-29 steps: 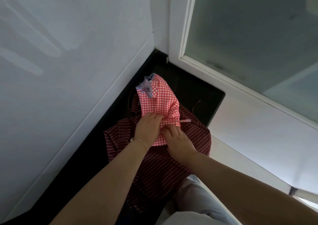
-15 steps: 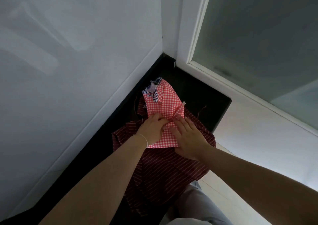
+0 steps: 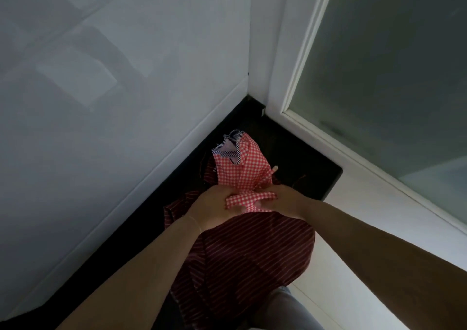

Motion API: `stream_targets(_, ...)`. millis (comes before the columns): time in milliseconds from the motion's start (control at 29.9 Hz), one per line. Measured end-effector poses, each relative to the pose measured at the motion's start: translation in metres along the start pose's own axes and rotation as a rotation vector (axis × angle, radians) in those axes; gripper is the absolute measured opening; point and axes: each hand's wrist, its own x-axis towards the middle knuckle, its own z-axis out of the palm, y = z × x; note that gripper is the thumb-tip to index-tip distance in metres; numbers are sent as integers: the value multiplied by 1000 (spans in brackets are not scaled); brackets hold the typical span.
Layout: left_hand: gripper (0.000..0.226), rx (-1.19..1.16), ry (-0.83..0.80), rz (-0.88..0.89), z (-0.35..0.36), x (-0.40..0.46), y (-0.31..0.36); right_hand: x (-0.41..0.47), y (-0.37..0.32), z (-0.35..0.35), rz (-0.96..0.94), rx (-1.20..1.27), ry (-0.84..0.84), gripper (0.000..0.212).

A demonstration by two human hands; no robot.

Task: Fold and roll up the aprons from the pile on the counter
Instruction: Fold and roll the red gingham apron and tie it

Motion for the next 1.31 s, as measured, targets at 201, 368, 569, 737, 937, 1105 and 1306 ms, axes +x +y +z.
stream_targets(201,46,-281,64,-121,6,10,-4,3,8,14,102,391,140,47)
stream_targets(368,60,-299,-37,-394,-2,37,-6,22,12,29,117,313,434,55)
stream_targets(569,75,-159,40,-537,2,56,0,31,0,29,97,-116,762,28)
stream_targets(737,65,-182,71,-593,4,61,2,27,7,50,-332,-724,683,32)
stream_targets(937,53,-246,273,-622,9,56,16,29,11,57,-227,-873,529,58)
stream_targets(1105,52,-384,727,-716,22,38,43,45,4,39,-224,-817,616,59)
stream_targets(1306,35,-1534,618,-807,37,24,63,42,-14,30,-216,-583,560,45)
